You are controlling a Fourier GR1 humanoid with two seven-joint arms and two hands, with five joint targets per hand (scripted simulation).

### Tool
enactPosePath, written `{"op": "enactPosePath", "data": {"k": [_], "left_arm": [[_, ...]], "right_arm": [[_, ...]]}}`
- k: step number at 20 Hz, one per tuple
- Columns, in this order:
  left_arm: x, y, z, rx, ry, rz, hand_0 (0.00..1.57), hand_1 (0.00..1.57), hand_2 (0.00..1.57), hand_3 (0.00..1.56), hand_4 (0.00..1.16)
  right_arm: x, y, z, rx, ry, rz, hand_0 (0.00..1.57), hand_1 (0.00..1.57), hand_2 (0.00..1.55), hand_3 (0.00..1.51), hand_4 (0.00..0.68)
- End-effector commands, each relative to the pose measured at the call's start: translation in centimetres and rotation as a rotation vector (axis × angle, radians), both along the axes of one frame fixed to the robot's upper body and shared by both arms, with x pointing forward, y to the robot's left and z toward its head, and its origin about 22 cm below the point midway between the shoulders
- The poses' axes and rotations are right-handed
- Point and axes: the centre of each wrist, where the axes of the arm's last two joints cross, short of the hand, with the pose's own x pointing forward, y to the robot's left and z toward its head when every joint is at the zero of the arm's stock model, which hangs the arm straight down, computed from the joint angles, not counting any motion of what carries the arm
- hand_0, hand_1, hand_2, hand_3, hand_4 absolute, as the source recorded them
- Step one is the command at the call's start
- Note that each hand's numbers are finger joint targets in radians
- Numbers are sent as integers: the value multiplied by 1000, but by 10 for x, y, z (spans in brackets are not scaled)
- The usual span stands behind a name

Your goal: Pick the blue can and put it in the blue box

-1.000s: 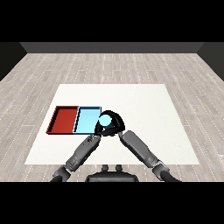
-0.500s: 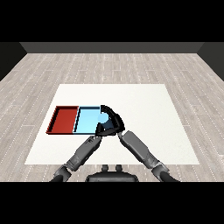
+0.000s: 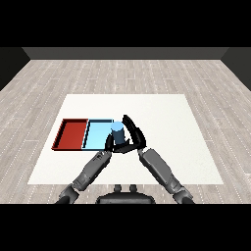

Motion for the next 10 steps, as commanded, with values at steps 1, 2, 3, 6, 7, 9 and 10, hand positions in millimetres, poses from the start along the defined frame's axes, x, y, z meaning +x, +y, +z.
{"op": "enactPosePath", "data": {"k": [1, 2, 3, 6, 7, 9, 10], "left_arm": [[6, -1, -8, 19, -7, 26, 1571, 1571, 1571, 1500, 1131], [-1, 19, -2, 4, -2, 27, 1571, 1571, 1571, 1503, 1128], [22, 23, 0, 5, -19, 11, 1571, 1571, 1571, 1503, 1128], [-2, 11, -4, 28, -14, 29, 1571, 1571, 1571, 1494, 1125], [-12, 2, -9, 46, -12, 50, 1571, 1571, 1571, 1494, 1126], [9, 29, 1, 51, -2, 49, 1571, 1571, 1571, 1491, 1127], [21, 28, -7, 59, 16, 32, 1571, 1571, 1571, 1492, 1130]], "right_arm": [[-8, -27, 9, 46, -24, -6, 0, 0, 0, 0, 0], [0, -51, 10, 43, -19, -43, 0, 0, 0, 0, 0], [2, -38, 7, 54, -34, -36, 0, 0, 0, 0, 0], [-24, -80, 12, 54, -62, -73, 0, 0, 0, 0, 0], [-26, -55, -3, 70, -60, -91, 0, 0, 0, 0, 0], [-27, -90, 15, 110, -76, -140, 0, 0, 0, 0, 0], [-38, -87, 23, 114, -76, -137, 0, 0, 0, 0, 0]]}}
